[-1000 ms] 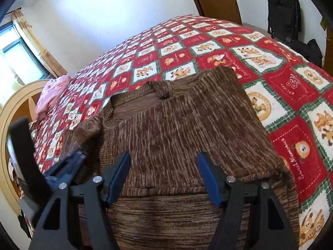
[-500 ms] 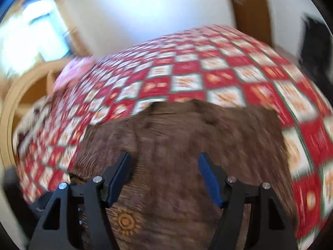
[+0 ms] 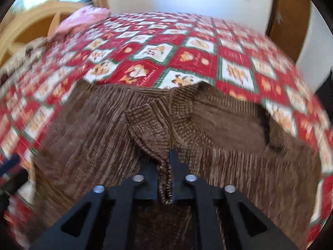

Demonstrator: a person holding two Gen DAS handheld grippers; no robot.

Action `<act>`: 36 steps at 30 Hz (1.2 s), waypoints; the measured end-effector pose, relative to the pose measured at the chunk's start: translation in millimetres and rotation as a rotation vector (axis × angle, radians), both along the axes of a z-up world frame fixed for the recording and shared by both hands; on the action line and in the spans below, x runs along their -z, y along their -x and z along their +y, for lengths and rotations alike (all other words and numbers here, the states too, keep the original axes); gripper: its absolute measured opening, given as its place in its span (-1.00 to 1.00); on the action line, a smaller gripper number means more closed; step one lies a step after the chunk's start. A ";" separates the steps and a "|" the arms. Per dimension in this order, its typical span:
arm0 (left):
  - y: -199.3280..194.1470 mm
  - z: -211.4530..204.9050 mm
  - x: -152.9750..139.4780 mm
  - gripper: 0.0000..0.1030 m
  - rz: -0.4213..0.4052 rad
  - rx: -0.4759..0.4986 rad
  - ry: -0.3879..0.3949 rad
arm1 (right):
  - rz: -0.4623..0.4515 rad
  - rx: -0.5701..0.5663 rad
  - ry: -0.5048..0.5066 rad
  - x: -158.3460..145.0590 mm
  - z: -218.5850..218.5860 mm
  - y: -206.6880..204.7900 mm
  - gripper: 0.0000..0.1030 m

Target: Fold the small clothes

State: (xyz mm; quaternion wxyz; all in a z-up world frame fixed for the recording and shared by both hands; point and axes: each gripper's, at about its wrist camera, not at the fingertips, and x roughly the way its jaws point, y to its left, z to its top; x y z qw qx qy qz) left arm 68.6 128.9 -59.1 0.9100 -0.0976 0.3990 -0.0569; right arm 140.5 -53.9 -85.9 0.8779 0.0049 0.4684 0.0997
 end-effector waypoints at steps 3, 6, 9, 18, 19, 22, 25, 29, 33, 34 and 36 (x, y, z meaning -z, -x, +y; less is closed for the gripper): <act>1.4 2.6 -6.2 0.27 -0.022 0.010 0.027 | 0.031 0.104 -0.345 -7.6 -47.5 12.4 -0.78; -0.6 -1.5 -8.1 0.27 -0.025 0.014 0.017 | 0.027 0.208 -0.516 -3.3 -89.4 30.5 -0.78; -3.5 -9.0 -7.2 0.27 -0.015 0.024 0.004 | 0.079 0.255 -0.513 18.3 -108.9 34.2 -0.76; -21.2 -30.0 0.1 0.27 0.017 -0.047 -0.148 | -0.045 0.444 -0.308 -12.7 -136.6 65.6 -0.63; -22.1 -29.6 3.8 0.27 0.027 -0.047 -0.151 | -0.088 0.464 -0.263 -21.7 -138.2 69.5 -0.63; -25.7 -31.9 19.7 0.27 0.089 -0.036 -0.168 | -0.129 0.367 -0.199 -36.5 -125.9 75.4 -0.57; -21.3 -37.5 25.1 0.27 0.095 -0.021 -0.214 | -0.124 0.215 -0.155 -35.2 -100.4 72.4 -0.38; -11.9 -41.2 27.3 0.27 0.083 0.004 -0.286 | -0.085 0.089 -0.122 -18.8 -75.7 69.2 -0.18; -3.5 -34.5 23.9 0.27 0.081 0.006 -0.280 | 0.030 0.074 -0.103 3.3 -80.0 70.3 -0.22; -0.1 -31.9 22.3 0.27 0.080 0.008 -0.281 | 0.027 0.072 -0.098 3.1 -85.6 78.6 -0.22; 6.8 -27.4 18.9 0.27 0.067 0.006 -0.289 | 0.029 0.083 -0.042 3.2 -96.9 95.2 -0.20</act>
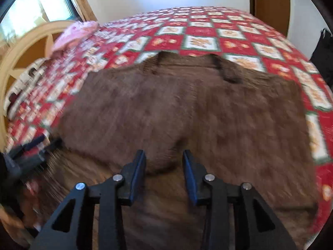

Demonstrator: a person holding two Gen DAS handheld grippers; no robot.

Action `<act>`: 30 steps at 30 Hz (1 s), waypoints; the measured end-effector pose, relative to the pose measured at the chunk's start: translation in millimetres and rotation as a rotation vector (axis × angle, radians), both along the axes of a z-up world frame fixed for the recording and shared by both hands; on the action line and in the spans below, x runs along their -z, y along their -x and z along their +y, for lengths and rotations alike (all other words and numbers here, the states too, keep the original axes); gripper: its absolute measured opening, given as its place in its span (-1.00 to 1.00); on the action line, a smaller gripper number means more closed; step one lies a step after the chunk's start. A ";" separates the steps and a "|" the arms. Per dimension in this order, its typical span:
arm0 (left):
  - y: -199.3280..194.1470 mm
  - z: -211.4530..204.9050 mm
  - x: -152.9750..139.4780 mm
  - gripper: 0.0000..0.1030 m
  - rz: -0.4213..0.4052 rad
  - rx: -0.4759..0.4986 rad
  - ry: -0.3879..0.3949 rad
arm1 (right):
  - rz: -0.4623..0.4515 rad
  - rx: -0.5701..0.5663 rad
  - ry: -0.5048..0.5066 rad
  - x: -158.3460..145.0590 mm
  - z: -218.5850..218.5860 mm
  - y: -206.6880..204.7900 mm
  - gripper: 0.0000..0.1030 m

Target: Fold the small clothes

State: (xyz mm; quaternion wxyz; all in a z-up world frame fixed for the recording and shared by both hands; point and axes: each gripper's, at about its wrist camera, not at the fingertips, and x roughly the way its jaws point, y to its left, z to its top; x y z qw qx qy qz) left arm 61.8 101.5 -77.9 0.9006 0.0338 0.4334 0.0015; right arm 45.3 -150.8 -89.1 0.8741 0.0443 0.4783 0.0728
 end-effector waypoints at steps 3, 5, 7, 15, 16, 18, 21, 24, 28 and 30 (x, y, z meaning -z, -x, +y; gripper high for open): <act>19.0 20.7 -13.4 0.27 -0.049 -0.004 0.036 | 0.011 0.046 0.096 -5.8 -13.7 27.8 -0.12; 36.6 43.9 -27.4 0.27 -0.092 -0.003 0.097 | -0.010 0.074 0.156 -15.6 -19.3 50.7 -0.10; 55.3 65.8 -42.2 0.27 -0.149 -0.008 0.130 | -0.050 0.073 0.135 -29.8 -16.8 71.1 -0.05; 142.6 139.8 -82.9 0.52 -0.319 -0.088 0.038 | -0.084 -0.316 -0.104 -59.9 67.3 142.3 -0.05; 152.2 147.3 -82.8 0.54 -0.322 -0.104 0.028 | -0.078 -0.354 -0.122 -59.3 76.3 146.9 -0.04; 169.0 161.5 -79.4 0.56 -0.314 -0.126 0.029 | -0.055 -0.475 -0.174 -57.1 103.6 163.8 -0.04; 186.0 173.9 -70.5 0.58 -0.292 -0.135 0.050 | -0.032 -0.621 -0.159 -49.5 140.4 189.5 0.08; 196.3 177.3 -62.3 0.58 -0.282 -0.143 0.044 | -0.021 -0.763 -0.080 -36.9 173.7 216.7 0.14; 205.2 176.9 -60.5 0.59 -0.283 -0.138 0.049 | 0.010 -0.872 0.024 -18.0 200.6 240.6 0.17; 209.3 177.0 -61.4 0.59 -0.291 -0.140 0.047 | 0.010 -0.921 0.086 -9.7 212.9 250.9 0.17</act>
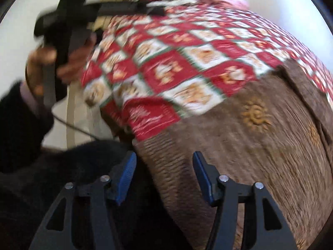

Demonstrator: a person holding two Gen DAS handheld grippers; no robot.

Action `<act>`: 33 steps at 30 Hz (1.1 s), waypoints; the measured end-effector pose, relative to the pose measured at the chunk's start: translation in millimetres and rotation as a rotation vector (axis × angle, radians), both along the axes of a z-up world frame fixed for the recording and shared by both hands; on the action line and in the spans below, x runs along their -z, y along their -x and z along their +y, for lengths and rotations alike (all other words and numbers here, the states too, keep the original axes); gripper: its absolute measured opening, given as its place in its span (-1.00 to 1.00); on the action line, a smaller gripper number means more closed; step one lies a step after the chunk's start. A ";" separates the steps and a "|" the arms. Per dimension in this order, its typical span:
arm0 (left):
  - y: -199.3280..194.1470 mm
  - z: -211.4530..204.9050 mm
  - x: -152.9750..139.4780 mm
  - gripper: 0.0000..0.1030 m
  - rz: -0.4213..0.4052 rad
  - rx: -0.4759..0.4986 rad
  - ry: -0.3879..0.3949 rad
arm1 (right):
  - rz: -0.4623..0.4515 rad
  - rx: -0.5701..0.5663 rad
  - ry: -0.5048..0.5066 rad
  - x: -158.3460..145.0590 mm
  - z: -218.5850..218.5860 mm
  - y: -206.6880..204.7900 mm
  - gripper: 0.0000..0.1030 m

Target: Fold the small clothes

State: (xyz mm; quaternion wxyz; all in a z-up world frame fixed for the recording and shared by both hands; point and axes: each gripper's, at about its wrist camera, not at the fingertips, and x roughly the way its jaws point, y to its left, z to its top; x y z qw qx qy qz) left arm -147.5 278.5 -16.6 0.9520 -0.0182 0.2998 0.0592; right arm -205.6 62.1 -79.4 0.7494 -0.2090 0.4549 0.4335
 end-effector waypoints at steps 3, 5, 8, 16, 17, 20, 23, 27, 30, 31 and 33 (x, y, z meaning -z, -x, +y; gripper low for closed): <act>4.8 3.8 -0.1 0.59 -0.004 -0.014 -0.007 | -0.071 -0.049 0.091 13.1 15.5 11.1 0.23; 8.4 7.1 0.3 0.59 -0.006 -0.023 -0.012 | -0.133 -0.059 0.135 17.3 19.5 14.8 0.22; 11.3 9.3 0.1 0.59 -0.020 -0.004 -0.001 | -0.164 -0.040 0.149 15.8 15.6 13.4 -0.35; 10.6 -23.2 3.6 0.59 -0.043 0.268 -0.007 | 0.228 0.217 -0.220 -10.9 -61.8 -57.0 -0.76; 10.3 -32.3 3.7 0.59 -0.049 0.338 -0.010 | 0.265 0.256 -0.276 -13.3 -74.9 -66.2 -0.76; 8.6 -63.4 4.0 0.59 -0.060 0.539 -0.075 | 0.322 0.349 -0.382 -18.0 -107.5 -88.7 -0.76; 9.2 -105.3 9.9 0.59 -0.122 0.724 -0.258 | 0.377 0.379 -0.449 -18.6 -125.5 -103.2 -0.76; 0.4 -152.6 31.7 0.59 -0.074 1.004 -0.449 | 0.413 0.366 -0.474 -21.4 -124.2 -109.5 -0.76; -5.2 -173.6 39.2 0.59 -0.047 1.167 -0.506 | 0.420 0.335 -0.466 -22.6 -123.2 -111.6 -0.76; -8.2 -181.9 41.5 0.59 -0.029 1.226 -0.520 | 0.419 0.321 -0.458 -23.3 -123.3 -112.0 -0.76; -9.7 -194.4 44.3 0.59 -0.032 1.310 -0.556 | 0.405 0.276 -0.434 -27.5 -122.8 -111.7 -0.76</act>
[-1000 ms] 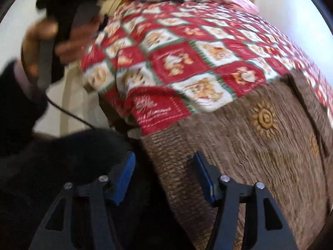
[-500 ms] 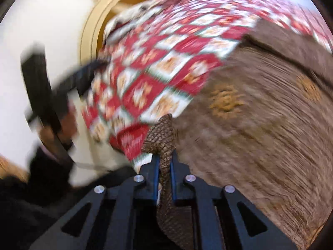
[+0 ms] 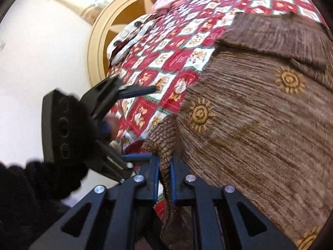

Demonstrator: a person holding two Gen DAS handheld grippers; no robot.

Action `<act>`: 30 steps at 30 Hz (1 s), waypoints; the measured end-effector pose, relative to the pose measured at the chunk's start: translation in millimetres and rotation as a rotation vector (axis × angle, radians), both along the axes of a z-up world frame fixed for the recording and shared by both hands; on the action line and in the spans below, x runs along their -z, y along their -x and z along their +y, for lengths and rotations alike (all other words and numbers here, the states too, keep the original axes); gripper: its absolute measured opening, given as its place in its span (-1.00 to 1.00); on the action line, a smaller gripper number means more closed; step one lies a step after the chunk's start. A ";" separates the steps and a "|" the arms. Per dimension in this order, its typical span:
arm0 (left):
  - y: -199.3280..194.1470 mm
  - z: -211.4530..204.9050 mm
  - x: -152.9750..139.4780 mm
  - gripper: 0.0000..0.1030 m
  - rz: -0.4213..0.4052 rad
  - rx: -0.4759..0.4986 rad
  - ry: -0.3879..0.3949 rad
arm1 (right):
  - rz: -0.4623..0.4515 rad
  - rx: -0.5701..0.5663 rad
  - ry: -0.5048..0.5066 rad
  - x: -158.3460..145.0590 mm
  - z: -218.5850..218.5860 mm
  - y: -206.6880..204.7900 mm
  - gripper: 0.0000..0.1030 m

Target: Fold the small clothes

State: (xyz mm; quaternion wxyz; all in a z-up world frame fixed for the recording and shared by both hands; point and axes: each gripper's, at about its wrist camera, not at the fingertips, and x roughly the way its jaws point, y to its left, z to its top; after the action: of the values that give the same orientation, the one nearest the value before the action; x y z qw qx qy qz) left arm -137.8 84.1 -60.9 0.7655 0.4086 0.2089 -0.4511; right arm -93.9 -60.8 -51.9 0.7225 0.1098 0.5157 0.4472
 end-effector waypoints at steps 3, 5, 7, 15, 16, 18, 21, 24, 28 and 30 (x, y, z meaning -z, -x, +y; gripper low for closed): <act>2.3 -12.3 1.6 0.59 -0.006 0.122 -0.032 | -0.039 -0.087 0.016 -8.7 3.3 5.9 -0.76; 4.8 -14.4 0.3 0.58 0.030 0.209 -0.025 | -0.054 -0.148 0.010 -13.9 10.2 9.1 -0.76; 7.2 -18.6 0.1 0.34 0.085 0.247 -0.025 | -0.079 -0.201 -0.006 -20.9 17.3 12.1 -0.76; -19.4 -39.9 3.6 -0.82 0.295 0.057 0.099 | -0.039 -0.114 -0.025 -9.8 2.6 -21.7 -0.68; -24.5 -42.6 2.4 -0.83 0.317 0.025 0.120 | -0.027 -0.085 -0.025 -9.0 -0.9 -28.2 -0.67; -40.5 -46.1 -0.4 -0.83 0.371 -0.039 0.156 | 0.006 0.019 -0.032 -6.3 -17.7 -45.0 -0.46; -61.4 -42.5 -8.3 -0.83 0.435 -0.154 0.227 | 0.020 0.214 -0.135 -16.2 -65.5 -57.3 -0.06; -83.0 -37.9 -17.1 -0.83 0.516 -0.279 0.332 | -0.008 0.405 -0.215 -31.9 -125.5 -49.9 -0.01; -123.1 -21.1 -18.3 -0.84 0.587 -0.474 0.468 | -0.090 0.617 -0.110 -50.7 -196.3 -8.8 -0.01; -139.4 -14.0 -7.3 -0.84 0.631 -0.563 0.493 | -0.104 0.703 -0.072 -54.8 -226.6 14.5 -0.01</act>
State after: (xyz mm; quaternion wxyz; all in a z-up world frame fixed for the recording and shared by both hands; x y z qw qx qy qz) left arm 1.6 70.1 -53.6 0.8311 -0.0136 0.4200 -0.3644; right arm -108.4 -287.3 2.8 0.8530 0.2831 0.3930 0.1944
